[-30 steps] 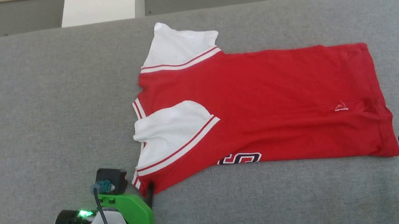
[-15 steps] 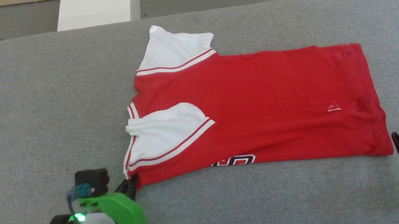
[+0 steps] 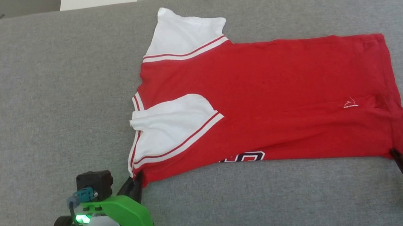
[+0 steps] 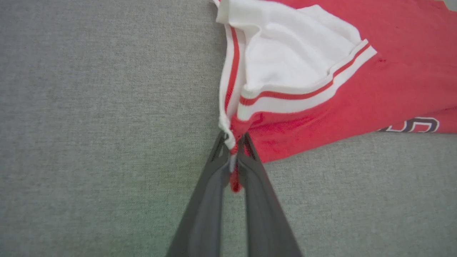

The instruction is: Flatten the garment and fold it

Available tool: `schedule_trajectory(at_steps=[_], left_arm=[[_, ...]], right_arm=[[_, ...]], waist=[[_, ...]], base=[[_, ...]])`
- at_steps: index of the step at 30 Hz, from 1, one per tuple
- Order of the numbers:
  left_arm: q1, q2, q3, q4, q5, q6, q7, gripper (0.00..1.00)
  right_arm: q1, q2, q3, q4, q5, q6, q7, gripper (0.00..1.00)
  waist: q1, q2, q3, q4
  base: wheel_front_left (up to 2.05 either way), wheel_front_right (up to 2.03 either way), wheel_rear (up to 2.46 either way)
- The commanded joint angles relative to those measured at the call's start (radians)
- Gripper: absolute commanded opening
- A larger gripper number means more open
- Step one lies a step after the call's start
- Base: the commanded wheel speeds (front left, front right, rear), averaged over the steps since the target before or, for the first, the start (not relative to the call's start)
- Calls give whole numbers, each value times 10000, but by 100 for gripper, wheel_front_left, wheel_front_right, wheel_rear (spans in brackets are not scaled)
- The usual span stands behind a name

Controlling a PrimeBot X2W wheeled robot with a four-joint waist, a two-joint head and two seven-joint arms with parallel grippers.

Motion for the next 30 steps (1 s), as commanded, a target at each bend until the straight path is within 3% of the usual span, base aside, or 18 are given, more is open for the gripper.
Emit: schedule_trajectory(at_steps=[1, 3, 12, 18, 24, 28, 29, 30], left_arm=[[-116, -15, -20, -33, 65, 93, 20, 0], [-147, -24, -45, -25, 65, 106, 59, 0], [144, 7, 306, -380, -399, 218, 75, 0], [1022, 358, 751, -1364, -904, 775, 739, 0], [2381, 384, 790, -2149, -1411, 1288, 1230, 0], [2814, -40, 685, -1788, -1638, 1231, 849, 0], [2820, -167, 678, -1629, -1704, 1178, 733, 16], [2793, -324, 682, -1399, -1806, 1082, 589, 34]], right_arm=[[-230, 111, -61, 241, 65, -13, 134, 43], [-353, 286, -188, 481, 163, -13, 206, 0], [-340, 232, -517, 83, 217, -13, 111, 0], [18, 75, -1043, -1026, 282, -13, 532, 0], [1277, 655, -1683, -1874, 360, -13, 1163, 0], [1946, 1071, -1729, -1802, 77, -13, 987, 0], [2001, 1169, -1704, -1748, 41, -13, 896, 0], [2015, 1284, -1667, -1682, 19, -13, 747, 27]], waist=[[0, 0, 48, 57], [0, 0, 29, 88], [0, 0, -648, 5], [0, 0, -1020, -95], [0, 0, -984, -137], [0, 0, -903, -100], [0, 0, -896, -92], [0, 0, -900, -86]], base=[[0, 0, 0], [0, 0, 0], [0, 0, 0], [0, 0, 0], [0, 0, 0], [0, 0, 0], [0, 0, 0], [0, 0, 0]])
